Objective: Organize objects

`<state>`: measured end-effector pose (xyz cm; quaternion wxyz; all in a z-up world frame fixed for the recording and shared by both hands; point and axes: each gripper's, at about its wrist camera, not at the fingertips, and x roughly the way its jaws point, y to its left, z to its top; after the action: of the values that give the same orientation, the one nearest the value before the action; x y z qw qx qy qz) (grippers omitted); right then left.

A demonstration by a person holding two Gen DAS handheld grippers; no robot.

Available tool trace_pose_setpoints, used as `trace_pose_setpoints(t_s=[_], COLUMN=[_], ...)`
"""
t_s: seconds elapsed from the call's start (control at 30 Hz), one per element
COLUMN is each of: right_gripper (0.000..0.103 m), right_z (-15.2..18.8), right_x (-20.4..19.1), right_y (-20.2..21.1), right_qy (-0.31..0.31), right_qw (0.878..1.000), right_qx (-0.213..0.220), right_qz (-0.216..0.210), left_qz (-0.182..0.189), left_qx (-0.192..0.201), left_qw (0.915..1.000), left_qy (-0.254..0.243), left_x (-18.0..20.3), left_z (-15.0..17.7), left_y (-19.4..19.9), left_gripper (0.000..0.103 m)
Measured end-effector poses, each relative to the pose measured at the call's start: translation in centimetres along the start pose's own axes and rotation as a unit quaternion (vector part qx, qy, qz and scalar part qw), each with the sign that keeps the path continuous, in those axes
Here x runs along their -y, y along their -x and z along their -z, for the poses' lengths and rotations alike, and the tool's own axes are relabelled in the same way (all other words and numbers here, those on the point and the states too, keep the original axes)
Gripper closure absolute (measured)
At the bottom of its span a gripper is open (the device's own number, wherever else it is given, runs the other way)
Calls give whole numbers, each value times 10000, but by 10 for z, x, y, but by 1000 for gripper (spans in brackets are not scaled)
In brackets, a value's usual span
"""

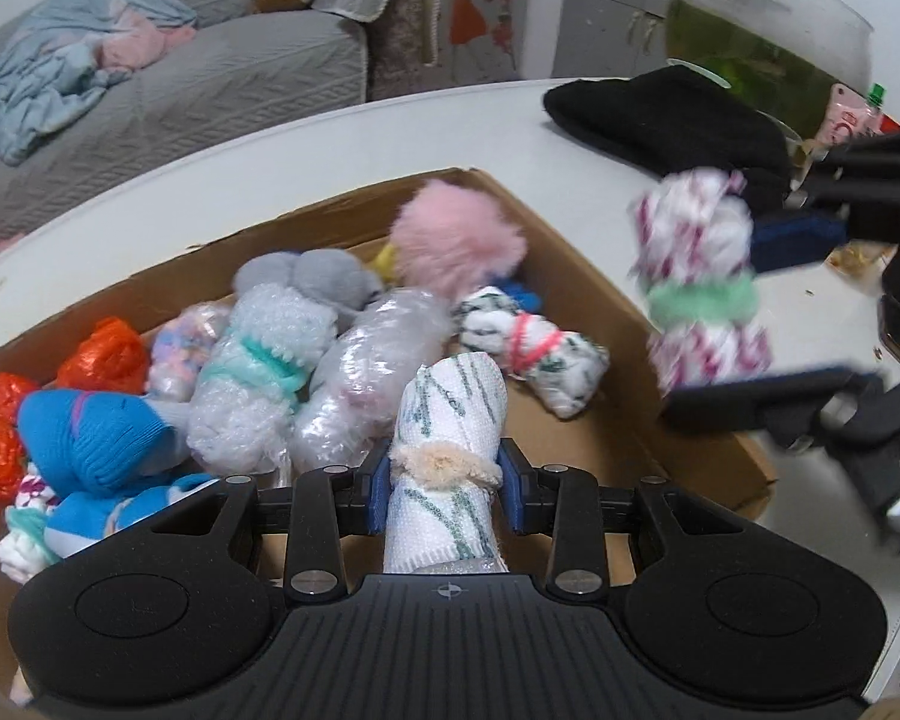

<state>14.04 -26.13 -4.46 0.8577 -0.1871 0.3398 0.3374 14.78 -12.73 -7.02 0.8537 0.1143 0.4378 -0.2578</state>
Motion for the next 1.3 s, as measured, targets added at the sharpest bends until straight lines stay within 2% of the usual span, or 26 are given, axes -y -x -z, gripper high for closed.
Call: trace_pose_setpoints(t_s=[0.27,0.47,0.93,1.1,1.17,1.2,1.27,1.3], right_gripper=[58,58,57,55,52,51,43,42], right_z=[0,7,8,8,9,9,9,10], right_x=[-9,-13,-13,-15,-18,-18,-17,-16], right_y=[-35,-43,-51,-50,-50,-49,-47,-45], right_qy=[449,694,728,712,721,708,614,570], right_qw=[9959,9910,9892,9887,9886,9888,9901,9906], right_qx=[-679,-989,-1138,-1198,-1213,-1212,-1180,-1162], right_qz=[-387,-583,-575,-546,-526,-503,-453,-448], left_qz=[-126,-134,-116,-59,90,115,86,61], left_qx=[-48,-71,-212,-297,-309,-299,-233,-206], left_qw=[9997,9993,9985,9973,9960,9954,9957,9958], left_qy=[208,353,483,675,837,904,889,891], left_x=[-4,4,8,6,3,2,3,3], left_z=[6,6,10,12,13,13,12,12], left_y=[10,11,9,8,9,10,14,16], left_gripper=[61,61,61,60,60,58,53,47])
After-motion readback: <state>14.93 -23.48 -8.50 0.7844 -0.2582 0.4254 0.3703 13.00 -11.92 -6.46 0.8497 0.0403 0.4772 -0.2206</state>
